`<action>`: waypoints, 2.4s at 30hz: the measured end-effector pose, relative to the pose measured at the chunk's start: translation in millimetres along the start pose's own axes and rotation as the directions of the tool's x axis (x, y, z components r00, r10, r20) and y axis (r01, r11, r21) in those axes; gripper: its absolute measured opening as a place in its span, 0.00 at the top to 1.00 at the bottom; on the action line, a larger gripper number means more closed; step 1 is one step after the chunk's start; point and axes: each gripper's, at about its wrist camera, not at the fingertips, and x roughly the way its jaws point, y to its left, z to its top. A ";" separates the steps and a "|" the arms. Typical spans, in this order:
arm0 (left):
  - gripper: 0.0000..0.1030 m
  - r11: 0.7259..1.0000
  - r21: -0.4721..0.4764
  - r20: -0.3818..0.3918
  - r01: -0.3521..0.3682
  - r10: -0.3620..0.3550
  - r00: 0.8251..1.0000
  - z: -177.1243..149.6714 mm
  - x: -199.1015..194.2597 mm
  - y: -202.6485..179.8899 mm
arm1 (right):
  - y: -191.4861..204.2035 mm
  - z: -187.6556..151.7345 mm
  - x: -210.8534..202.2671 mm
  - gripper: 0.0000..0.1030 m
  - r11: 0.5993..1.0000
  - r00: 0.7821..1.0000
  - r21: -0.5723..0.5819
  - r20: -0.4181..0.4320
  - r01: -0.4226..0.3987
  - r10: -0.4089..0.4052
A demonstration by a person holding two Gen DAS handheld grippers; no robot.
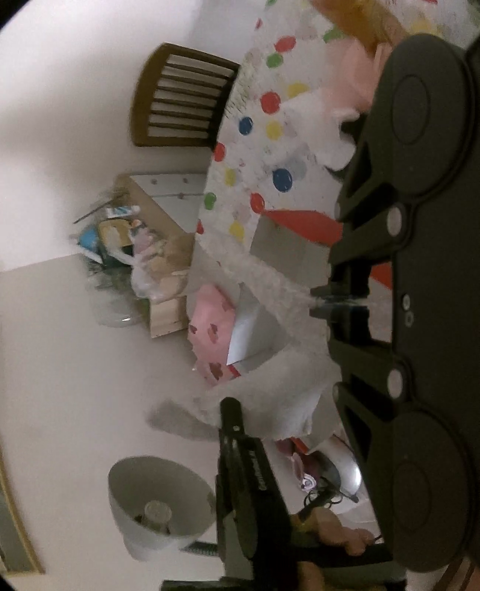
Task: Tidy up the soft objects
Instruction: 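Carry the towel and plastic wrap with both tools into the red-and-white box, then open both tools to drop the towel and plastic wrap inside the box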
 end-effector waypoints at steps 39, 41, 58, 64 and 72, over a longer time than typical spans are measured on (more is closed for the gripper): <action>0.95 0.974 -0.031 -0.504 0.226 -0.211 0.838 -78.2 152.7 30.8 | 40.6 -25.4 166.4 0.86 0.971 0.921 -0.240 -0.379 0.000 -0.094; 0.94 0.975 -0.020 -0.505 0.223 -0.203 0.839 -77.8 150.4 29.0 | 40.4 -24.4 163.8 0.84 0.972 0.925 -0.237 -0.368 0.004 -0.094; 0.37 0.986 -0.025 -0.434 0.164 -0.159 0.887 -74.1 119.0 36.2 | 33.7 -22.2 119.6 0.34 0.983 0.959 -0.179 -0.268 0.039 -0.087; 0.33 0.989 -0.032 -0.383 0.141 -0.143 0.913 -72.4 99.8 35.4 | 30.9 -19.8 97.8 0.25 0.988 0.973 -0.145 -0.218 0.045 -0.076; 0.24 0.989 -0.070 -0.327 0.132 -0.147 0.934 -69.7 66.3 30.7 | 24.1 -22.7 65.5 0.16 0.994 0.986 -0.089 -0.154 0.058 -0.072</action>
